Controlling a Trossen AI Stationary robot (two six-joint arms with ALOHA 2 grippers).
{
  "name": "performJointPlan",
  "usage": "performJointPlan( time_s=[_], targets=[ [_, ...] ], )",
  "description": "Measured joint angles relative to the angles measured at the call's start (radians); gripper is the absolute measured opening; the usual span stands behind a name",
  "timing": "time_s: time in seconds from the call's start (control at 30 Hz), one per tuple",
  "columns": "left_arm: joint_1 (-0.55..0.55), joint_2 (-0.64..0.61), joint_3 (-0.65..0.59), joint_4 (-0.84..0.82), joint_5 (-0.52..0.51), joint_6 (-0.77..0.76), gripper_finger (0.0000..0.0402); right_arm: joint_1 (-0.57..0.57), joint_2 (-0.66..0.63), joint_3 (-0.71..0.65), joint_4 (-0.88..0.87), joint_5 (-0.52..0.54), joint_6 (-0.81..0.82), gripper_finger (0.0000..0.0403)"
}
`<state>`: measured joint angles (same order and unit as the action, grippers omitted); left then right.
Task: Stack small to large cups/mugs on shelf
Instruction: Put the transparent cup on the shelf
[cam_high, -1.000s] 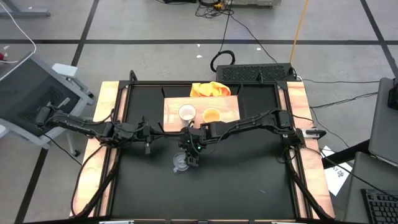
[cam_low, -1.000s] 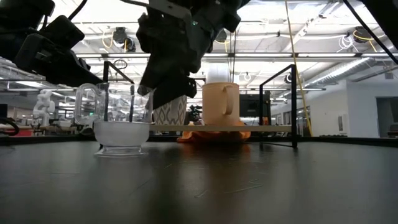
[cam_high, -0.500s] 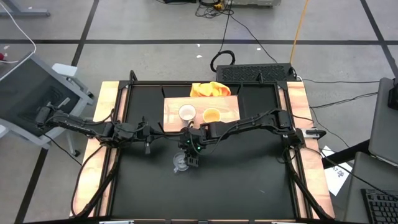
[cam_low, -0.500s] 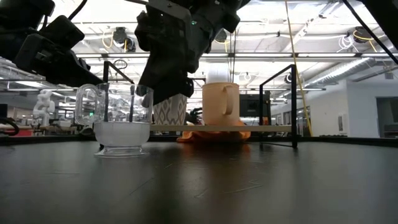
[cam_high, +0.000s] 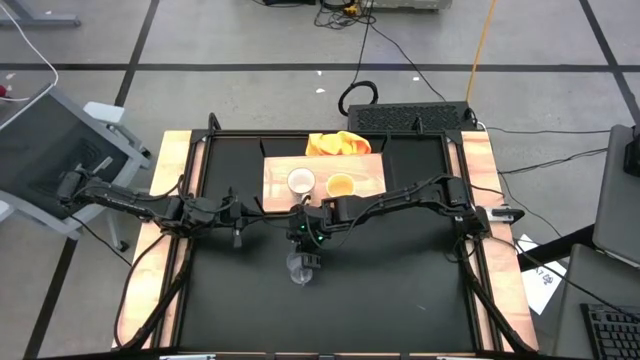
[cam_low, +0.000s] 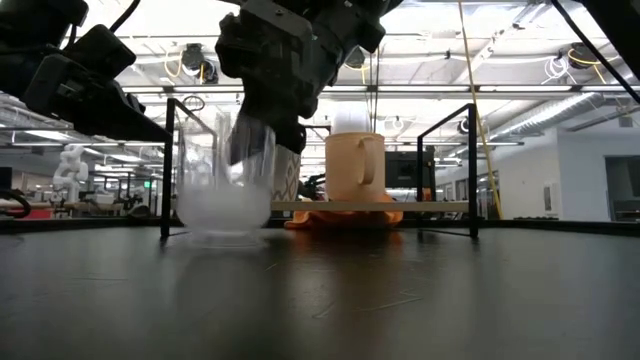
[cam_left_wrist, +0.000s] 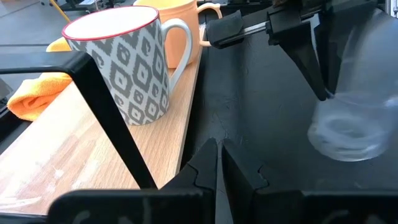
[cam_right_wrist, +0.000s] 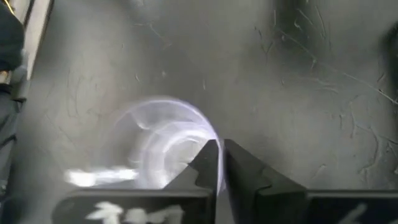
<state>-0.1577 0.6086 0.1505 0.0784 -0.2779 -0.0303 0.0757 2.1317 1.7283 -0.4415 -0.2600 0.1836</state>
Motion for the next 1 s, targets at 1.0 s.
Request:
performJointPlan(
  time_s=[1.0],
  targets=[
    [0.000,0.000,0.000,0.000,-0.013,0.002,0.0026,0.077,-0.306,-0.162,-0.100,0.184,-0.203,0.0000]
  ],
)
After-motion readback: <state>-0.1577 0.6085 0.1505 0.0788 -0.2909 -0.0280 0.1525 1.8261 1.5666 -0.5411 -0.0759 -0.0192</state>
